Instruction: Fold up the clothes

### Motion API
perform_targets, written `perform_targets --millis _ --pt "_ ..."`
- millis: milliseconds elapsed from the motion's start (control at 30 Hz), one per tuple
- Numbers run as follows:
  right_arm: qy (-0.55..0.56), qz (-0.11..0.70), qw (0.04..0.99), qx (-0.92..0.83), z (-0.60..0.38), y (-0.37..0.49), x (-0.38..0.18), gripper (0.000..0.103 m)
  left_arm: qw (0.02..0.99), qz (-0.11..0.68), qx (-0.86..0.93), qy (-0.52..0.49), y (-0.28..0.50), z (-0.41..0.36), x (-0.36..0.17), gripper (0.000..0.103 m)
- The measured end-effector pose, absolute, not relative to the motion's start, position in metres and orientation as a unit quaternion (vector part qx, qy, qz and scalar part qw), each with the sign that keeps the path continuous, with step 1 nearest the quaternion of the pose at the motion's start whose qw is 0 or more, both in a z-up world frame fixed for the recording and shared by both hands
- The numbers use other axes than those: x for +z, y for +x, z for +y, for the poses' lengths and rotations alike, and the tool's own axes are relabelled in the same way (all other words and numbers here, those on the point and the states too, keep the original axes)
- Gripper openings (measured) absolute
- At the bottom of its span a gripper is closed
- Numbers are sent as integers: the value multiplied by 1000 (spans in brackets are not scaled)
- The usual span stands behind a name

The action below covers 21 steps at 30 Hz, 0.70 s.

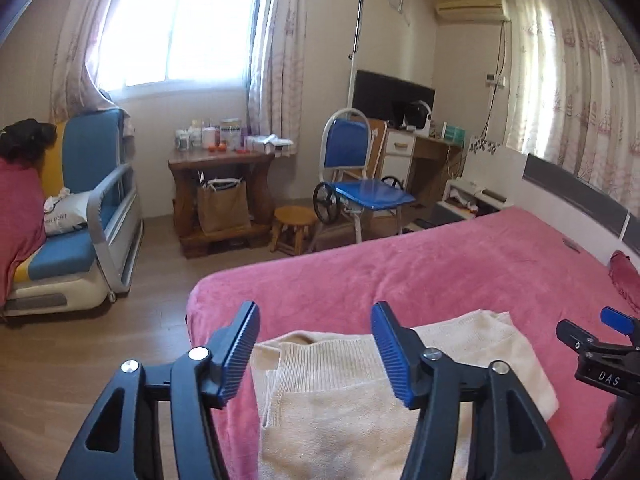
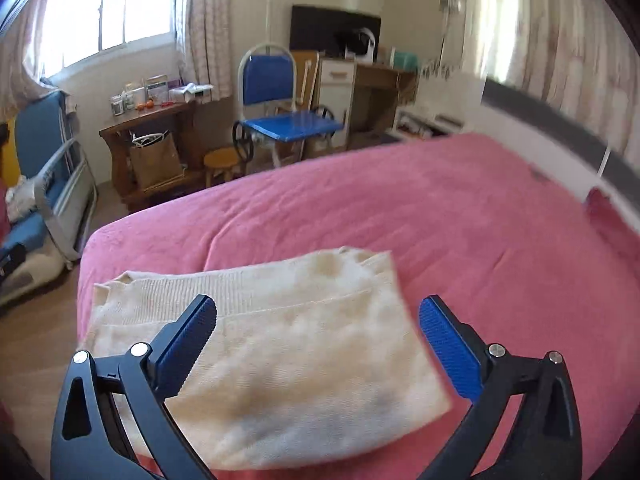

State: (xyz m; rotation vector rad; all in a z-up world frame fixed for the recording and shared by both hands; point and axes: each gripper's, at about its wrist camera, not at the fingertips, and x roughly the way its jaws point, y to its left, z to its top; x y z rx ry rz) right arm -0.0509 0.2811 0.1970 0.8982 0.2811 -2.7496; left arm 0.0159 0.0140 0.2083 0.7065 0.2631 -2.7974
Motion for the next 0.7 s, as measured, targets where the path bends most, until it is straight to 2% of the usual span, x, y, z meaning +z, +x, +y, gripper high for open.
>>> perform_targets --millis 67,200,467,700 --pt "298 98 118 -942 286 -37 209 103 110 102 -962 227 28 11 217 67" --pt "299 97 121 -941 291 -23 219 103 90 145 -961 216 43 -1 227 67" --pt "323 92 145 -931 285 -17 222 103 100 88 -963 235 46 14 229 70" --pt "322 92 162 -928 275 -19 220 103 80 75 -962 249 47 23 224 70"
